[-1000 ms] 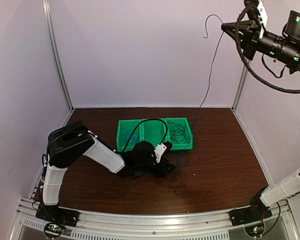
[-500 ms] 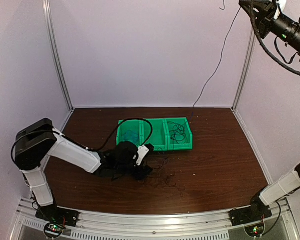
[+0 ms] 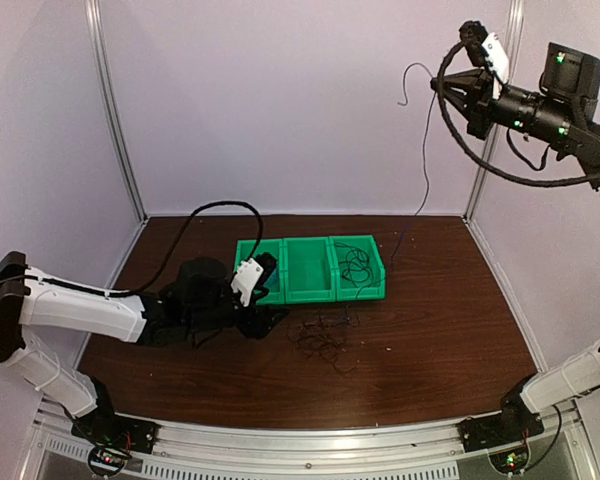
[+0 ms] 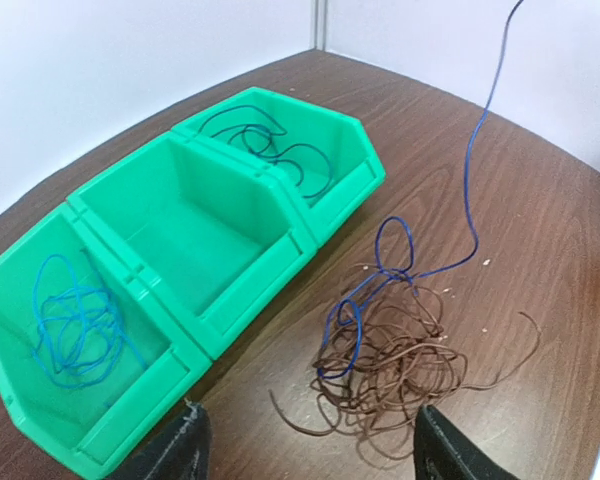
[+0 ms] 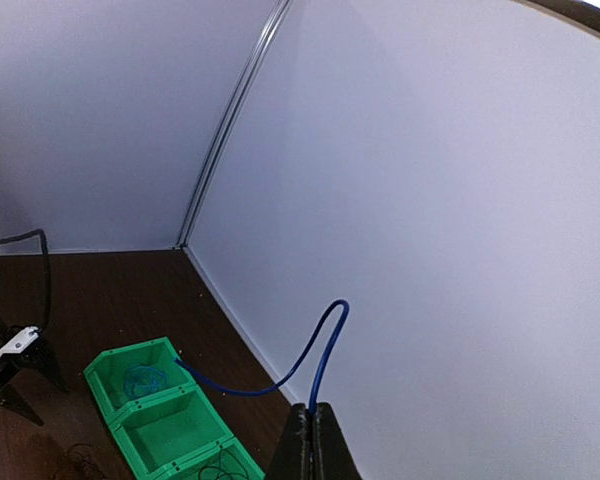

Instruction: Untangle the cables

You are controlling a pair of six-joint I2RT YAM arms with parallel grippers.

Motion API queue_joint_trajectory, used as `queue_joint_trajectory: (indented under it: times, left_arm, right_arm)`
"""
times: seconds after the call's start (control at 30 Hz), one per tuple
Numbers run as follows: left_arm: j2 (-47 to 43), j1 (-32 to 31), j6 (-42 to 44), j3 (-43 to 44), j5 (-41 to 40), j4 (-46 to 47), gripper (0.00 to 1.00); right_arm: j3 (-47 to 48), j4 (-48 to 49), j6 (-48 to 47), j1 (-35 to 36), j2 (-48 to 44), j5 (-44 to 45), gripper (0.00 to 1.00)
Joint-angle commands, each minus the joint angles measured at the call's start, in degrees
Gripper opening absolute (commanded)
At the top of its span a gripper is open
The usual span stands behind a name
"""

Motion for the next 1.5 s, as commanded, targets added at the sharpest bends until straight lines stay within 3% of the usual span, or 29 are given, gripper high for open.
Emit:
queue_joint_trajectory:
  times: [0.0,0.13,0.43,0.93,1.07,1.27,1.47]
  left_arm:
    - [5.4,-1.6,1.9,2.4,9.1,6.8,0.71]
    - [12.6,-3.6,0.5,6.6,10.1,6.6,0.70]
    - [27.1,-5.1,-3.5,18.7,2.6,3.2,0.70]
    - [31.1,-5.6,-3.1,18.8,9.2,4.7,0.53]
    - [32.6,-5.6,-1.5,18.5,8.2,3.7,0.41]
    - [32.8,-5.5,1.6,17.3,7.6,0.2,0.12]
    - [28.9,-5.4,2.0,12.1,5.4,-3.8,0.06]
  right_arm:
    - [-7.0,1.5,2.0,-0.4,-2.8,-1.9,0.00]
    - [-8.6,1.6,1.3,-1.2,-4.5,3.0,0.00]
    - [-10.9,2.2,2.2,-2.5,-6.1,3.3,0.00]
    - [-11.6,2.2,1.6,-2.9,-6.5,4.5,0.00]
    - [-10.9,2.6,1.3,-3.0,-5.9,6.2,0.00]
    - [-4.7,3.3,-0.3,-3.4,-4.1,12.6,0.00]
    - [6.7,5.1,-3.5,-4.1,-1.2,22.3,0.00]
